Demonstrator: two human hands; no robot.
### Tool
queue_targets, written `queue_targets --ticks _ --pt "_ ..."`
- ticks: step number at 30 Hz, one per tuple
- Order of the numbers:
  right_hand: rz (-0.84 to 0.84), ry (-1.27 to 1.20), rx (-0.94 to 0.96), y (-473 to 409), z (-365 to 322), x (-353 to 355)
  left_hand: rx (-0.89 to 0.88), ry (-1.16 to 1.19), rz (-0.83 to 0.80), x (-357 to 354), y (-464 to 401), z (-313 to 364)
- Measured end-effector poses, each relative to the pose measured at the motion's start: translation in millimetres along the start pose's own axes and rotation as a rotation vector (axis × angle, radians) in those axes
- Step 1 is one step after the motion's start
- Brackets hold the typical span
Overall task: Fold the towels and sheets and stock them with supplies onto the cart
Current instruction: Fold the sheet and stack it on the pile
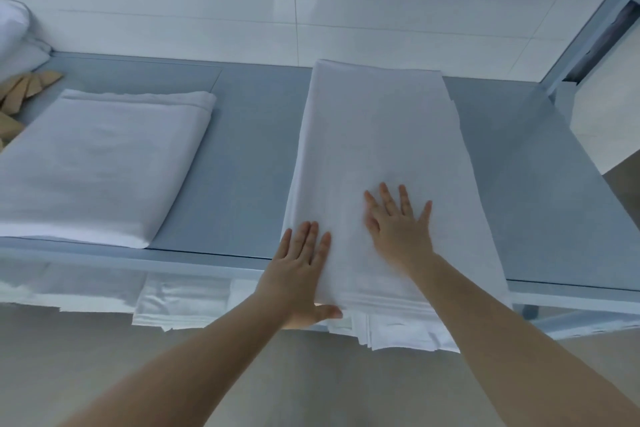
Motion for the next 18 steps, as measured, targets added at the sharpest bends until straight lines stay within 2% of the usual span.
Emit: queue_targets --ticks 2,4,9,13,16,18 --pt "0.075 -0.003 0.243 36 -49 -4 -0.019 -0.07 0.001 -1 4 2" --pt "0.095 0.035 0.319 68 -76 -15 -0.016 -0.126 0.028 2 8 3" --pt "0.137 0.037 0.072 92 -22 -22 -0.028 -0.18 0.061 7 18 5" --pt "0.022 0.118 -0.073 111 24 -28 -0.05 -0.209 0.029 7 21 6" --pt "-0.087 -0.018 -0.137 115 25 -26 -0.068 -0.218 -0.008 11 27 5" --pt "-0.119 -0.087 -0.074 114 -5 -24 -0.077 -0.209 -0.012 15 32 6"
Point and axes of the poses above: each hand's wrist, its own y-axis away from the middle knuckle, its own x-axis out of the back of the hand, z = x × y, the point moved 8 cm from there along -y, towards the middle knuckle, and after that the axes turned 7 degrees about y, right-handed, at the moved point
